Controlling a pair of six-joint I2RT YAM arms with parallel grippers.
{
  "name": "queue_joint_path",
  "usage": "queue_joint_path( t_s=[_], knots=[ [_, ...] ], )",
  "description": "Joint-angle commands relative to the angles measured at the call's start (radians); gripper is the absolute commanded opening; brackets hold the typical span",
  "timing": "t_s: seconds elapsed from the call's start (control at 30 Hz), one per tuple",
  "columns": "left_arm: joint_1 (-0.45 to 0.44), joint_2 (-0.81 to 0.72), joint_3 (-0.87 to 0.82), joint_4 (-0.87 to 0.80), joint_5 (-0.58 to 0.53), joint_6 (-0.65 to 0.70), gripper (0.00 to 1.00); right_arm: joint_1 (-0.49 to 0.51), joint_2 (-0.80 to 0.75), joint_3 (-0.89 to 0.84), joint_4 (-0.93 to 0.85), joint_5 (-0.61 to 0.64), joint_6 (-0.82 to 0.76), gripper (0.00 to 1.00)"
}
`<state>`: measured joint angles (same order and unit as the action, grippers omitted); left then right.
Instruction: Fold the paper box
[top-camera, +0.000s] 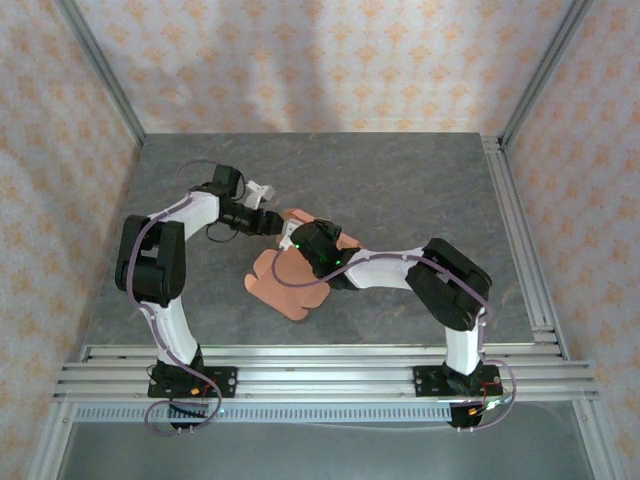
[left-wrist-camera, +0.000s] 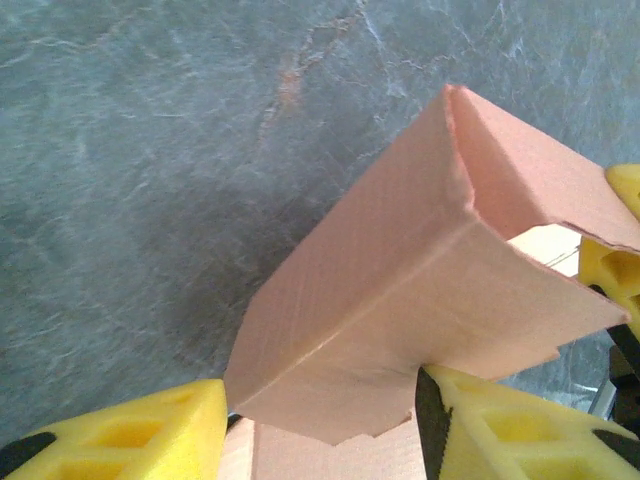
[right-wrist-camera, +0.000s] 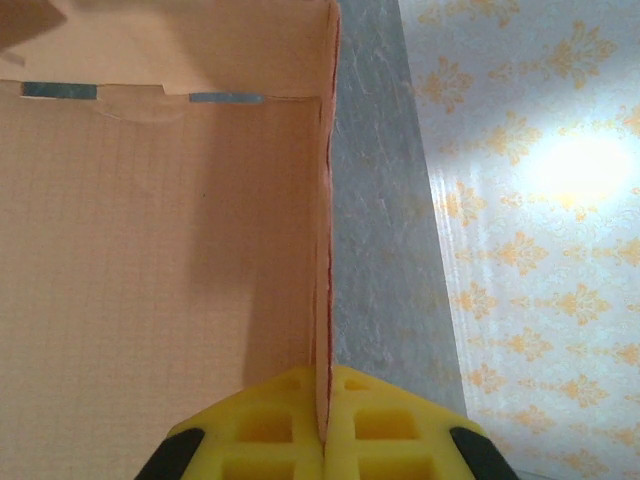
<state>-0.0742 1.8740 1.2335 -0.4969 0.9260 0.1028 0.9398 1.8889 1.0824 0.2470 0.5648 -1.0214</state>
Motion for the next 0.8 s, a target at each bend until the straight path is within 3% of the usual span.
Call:
queue_joint_path(
  t_s=[0.0,0.2,0.37,0.5,0.77],
  knots=[
    [0.01,-0.043,0.006,-0.001,0.063,0.02,0.56,-0.001,-0.009,0.02,-0.042,0.004,0.002,0.0],
    [0.017,-0.036,0.019,-0.045,0.069,0.058,0.57,0.001,0.003,0.024,-0.023,0.028,-0.031,0.0],
    [0.044,-0.086,-0.029,0.033,0.071,0.009,0.58,0.014,0.036,0.013,0.102,0.103,-0.142,0.0],
    [0.07,-0.187,-0.115,0.181,0.028,-0.072,0.64,0.017,0.026,0.017,0.09,0.103,-0.136,0.0],
    [0.07,-0.258,-0.16,0.202,-0.065,-0.053,0.67,0.031,0.041,-0.017,0.23,0.126,-0.241,0.0]
  ],
)
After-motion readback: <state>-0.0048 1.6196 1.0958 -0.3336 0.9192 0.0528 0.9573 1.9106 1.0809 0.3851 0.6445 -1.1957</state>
